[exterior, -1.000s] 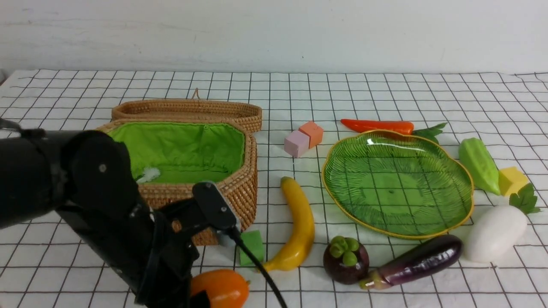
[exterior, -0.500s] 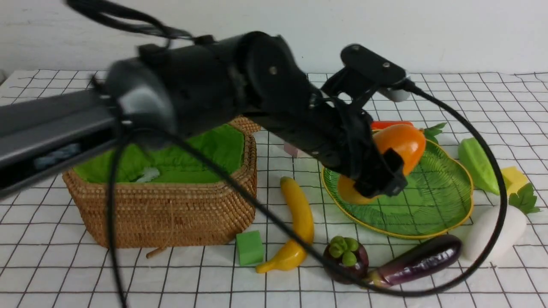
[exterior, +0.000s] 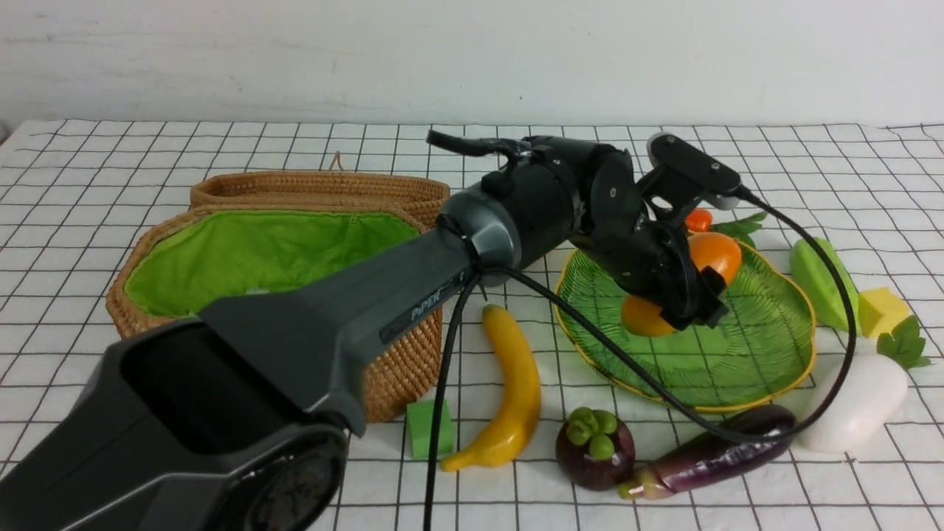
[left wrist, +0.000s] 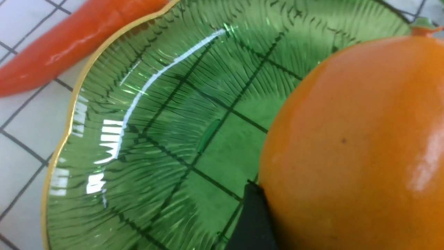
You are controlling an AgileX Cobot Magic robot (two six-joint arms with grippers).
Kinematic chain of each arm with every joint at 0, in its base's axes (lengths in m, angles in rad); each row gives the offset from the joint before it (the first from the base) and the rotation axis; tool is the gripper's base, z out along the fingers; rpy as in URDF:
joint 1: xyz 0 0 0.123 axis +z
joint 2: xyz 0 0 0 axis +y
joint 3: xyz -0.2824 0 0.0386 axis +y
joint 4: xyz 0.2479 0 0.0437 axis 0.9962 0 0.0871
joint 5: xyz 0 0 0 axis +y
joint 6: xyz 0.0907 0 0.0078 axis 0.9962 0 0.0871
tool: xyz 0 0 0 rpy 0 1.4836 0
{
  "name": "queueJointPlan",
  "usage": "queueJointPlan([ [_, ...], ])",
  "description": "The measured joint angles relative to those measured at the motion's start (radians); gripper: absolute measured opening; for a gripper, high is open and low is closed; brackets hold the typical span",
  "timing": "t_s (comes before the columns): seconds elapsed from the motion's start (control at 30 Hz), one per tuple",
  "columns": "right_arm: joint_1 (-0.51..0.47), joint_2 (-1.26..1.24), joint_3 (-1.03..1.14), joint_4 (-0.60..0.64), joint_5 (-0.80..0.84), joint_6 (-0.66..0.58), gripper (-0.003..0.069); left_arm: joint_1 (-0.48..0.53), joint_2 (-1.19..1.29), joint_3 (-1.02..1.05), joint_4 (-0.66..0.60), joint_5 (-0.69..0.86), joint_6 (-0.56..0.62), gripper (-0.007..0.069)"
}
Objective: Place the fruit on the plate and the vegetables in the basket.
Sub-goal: Grab the mango with your left arm and place it on the right plate, then use the left arm to grab a banana and put it into the right plate
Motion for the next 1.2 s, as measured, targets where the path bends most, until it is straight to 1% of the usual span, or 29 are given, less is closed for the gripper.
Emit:
queueJointPlan([
  [0.07, 0.0, 0.0, 0.0, 0.001, 0.0, -0.008, 0.0141, 0.0, 0.013, 0.0, 0.001, -0.007, -0.002, 0.0561],
  [0.17, 0.0, 0.0, 0.0, 0.003, 0.0, -0.012, 0.0142, 0.0, 0.017, 0.0, 0.0, -0.013, -0.002, 0.064],
  [0.27, 0.0, 0.0, 0.0, 0.006, 0.0, -0.014, 0.0144, 0.0, 0.004, -0.002, -0.001, -0.008, -0.009, 0.067],
  [0.37, 0.0, 0.0, 0.0, 0.008, 0.0, -0.014, 0.0147, 0.0, -0.023, -0.002, -0.003, 0.018, -0.026, 0.0669],
  [0.43, 0.0, 0.0, 0.0, 0.009, 0.0, -0.014, 0.0147, 0.0, -0.077, -0.002, -0.003, 0.063, -0.049, 0.0659],
  [0.5, 0.0, 0.0, 0.0, 0.009, 0.0, -0.014, 0.0147, 0.0, -0.148, -0.002, -0.004, 0.133, -0.079, 0.063],
  [0.63, 0.0, 0.0, 0.0, 0.009, 0.0, -0.016, 0.0147, 0.0, -0.28, -0.003, 0.002, 0.302, -0.168, 0.0503],
  [0.67, 0.0, 0.0, 0.0, 0.009, 0.0, -0.025, 0.0147, 0.0, -0.323, -0.007, 0.013, 0.361, -0.21, 0.0427],
  [0.7, 0.0, 0.0, 0.0, 0.011, 0.0, -0.033, 0.0147, -0.001, -0.349, -0.009, 0.021, 0.399, -0.241, 0.039],
  [0.73, 0.0, 0.0, 0.0, 0.016, 0.0, -0.037, 0.0147, -0.001, -0.379, -0.01, 0.033, 0.456, -0.285, 0.0309],
  [0.77, 0.0, 0.0, 0.0, 0.022, 0.0, -0.038, 0.0147, -0.001, -0.404, -0.01, 0.043, 0.488, -0.312, 0.0252],
  [0.8, 0.0, 0.0, 0.0, 0.031, 0.0, -0.04, 0.0148, -0.002, -0.425, -0.008, 0.055, 0.512, -0.34, 0.018],
  [0.87, 0.0, 0.0, 0.0, 0.057, 0.0, -0.05, 0.0148, -0.002, -0.464, 0.02, 0.084, 0.529, -0.393, 0.0046],
  [0.9, 0.0, 0.0, 0.0, 0.057, 0.0, -0.052, 0.0148, -0.002, -0.464, 0.02, 0.087, 0.53, -0.397, 0.0036],
  [0.93, 0.0, 0.0, 0.0, 0.083, 0.0, -0.067, 0.0151, -0.002, -0.494, 0.069, 0.109, 0.532, -0.435, -0.0013],
  [0.97, 0.0, 0.0, 0.0, 0.091, 0.0, -0.075, 0.0151, -0.002, -0.502, 0.086, 0.112, 0.532, -0.44, -0.0013],
  [1.07, 0.0, 0.0, 0.0, 0.176, 0.0, -0.133, 0.0153, -0.005, -0.56, 0.289, 0.131, 0.532, -0.524, -0.0013],
  [1.1, 0.0, 0.0, 0.0, 0.176, 0.0, -0.133, 0.0153, -0.007, -0.565, 0.315, 0.132, 0.532, -0.526, -0.0013],
  [1.13, 0.0, 0.0, 0.0, 0.21, 0.0, -0.16, 0.0153, -0.015, -0.573, 0.405, 0.145, 0.532, -0.533, -0.0013],
  [1.2, 0.0, 0.0, 0.003, 0.253, 0.0, -0.2, 0.0154, -0.033, -0.57, 0.497, 0.168, 0.531, -0.531, -0.0011],
])
